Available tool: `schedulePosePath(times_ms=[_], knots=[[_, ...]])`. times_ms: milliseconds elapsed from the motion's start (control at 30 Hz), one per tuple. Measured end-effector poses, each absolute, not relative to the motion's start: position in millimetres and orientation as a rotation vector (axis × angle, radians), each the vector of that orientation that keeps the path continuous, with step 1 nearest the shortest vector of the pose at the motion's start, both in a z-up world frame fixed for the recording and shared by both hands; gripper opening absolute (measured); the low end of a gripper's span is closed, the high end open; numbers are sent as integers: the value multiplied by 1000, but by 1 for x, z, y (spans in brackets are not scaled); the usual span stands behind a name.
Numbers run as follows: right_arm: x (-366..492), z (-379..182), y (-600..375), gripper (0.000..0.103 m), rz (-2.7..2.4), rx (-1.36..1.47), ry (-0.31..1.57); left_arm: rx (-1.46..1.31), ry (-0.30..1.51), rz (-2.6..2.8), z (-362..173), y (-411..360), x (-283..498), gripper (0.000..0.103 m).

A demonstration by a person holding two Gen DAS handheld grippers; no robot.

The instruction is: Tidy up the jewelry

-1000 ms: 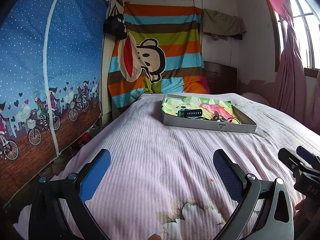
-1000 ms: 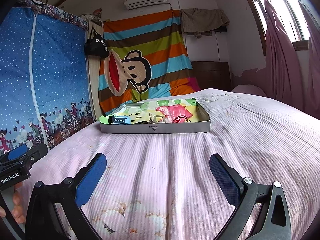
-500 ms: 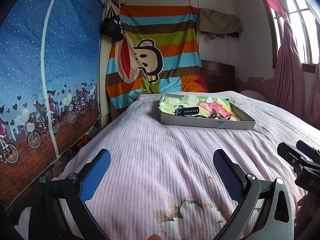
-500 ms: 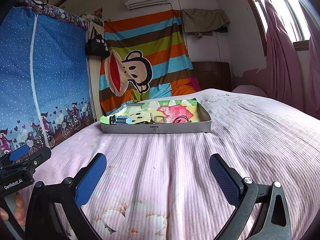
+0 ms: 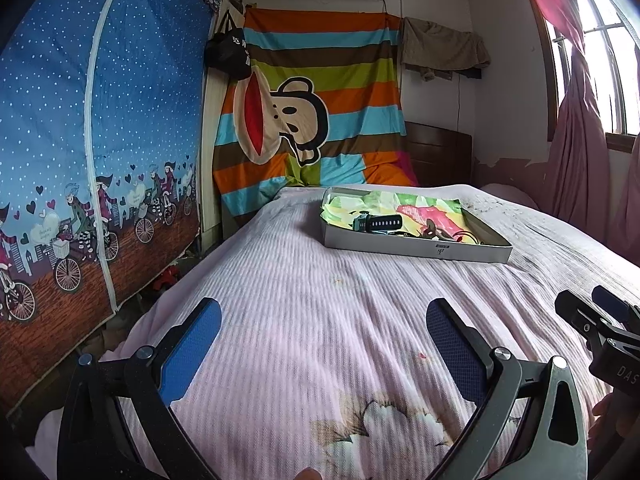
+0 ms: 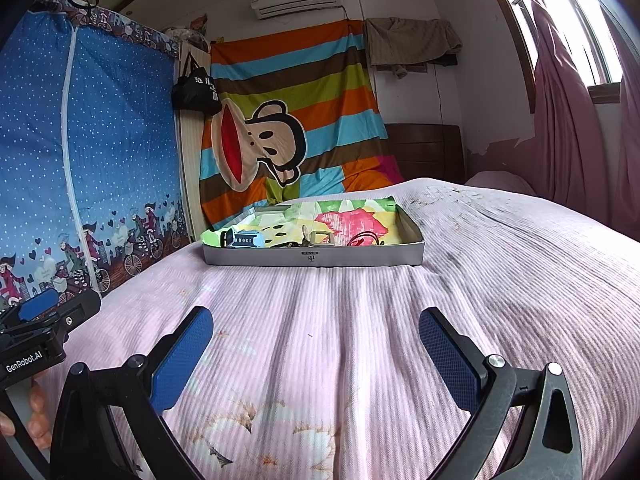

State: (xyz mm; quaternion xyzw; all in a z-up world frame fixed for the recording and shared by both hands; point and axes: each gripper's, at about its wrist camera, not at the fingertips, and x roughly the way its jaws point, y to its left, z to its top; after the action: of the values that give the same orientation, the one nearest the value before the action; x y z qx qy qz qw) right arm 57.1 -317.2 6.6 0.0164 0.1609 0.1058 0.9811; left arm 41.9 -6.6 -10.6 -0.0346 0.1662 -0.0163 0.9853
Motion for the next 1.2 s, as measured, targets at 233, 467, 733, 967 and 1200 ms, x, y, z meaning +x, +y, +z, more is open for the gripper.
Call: schedulePosePath(times_ms=[233,467,733,967,1200], knots=[[57,7,-317,103,213,33,324,-71,337,-38,-11,-6,42,101],[57,7,-316,103,215,31,321,-80,342,-41,-13,-5,42,101],[56,7,-314,103,219,25,323,-75,339,-43,-12,-7,42,101],[57,7,-312,103,226,9,323,-77,337,-43,-13,-8,41,101],[57,7,-312,103,226,11,323,-82,339,-42,-13,-9,41,101]])
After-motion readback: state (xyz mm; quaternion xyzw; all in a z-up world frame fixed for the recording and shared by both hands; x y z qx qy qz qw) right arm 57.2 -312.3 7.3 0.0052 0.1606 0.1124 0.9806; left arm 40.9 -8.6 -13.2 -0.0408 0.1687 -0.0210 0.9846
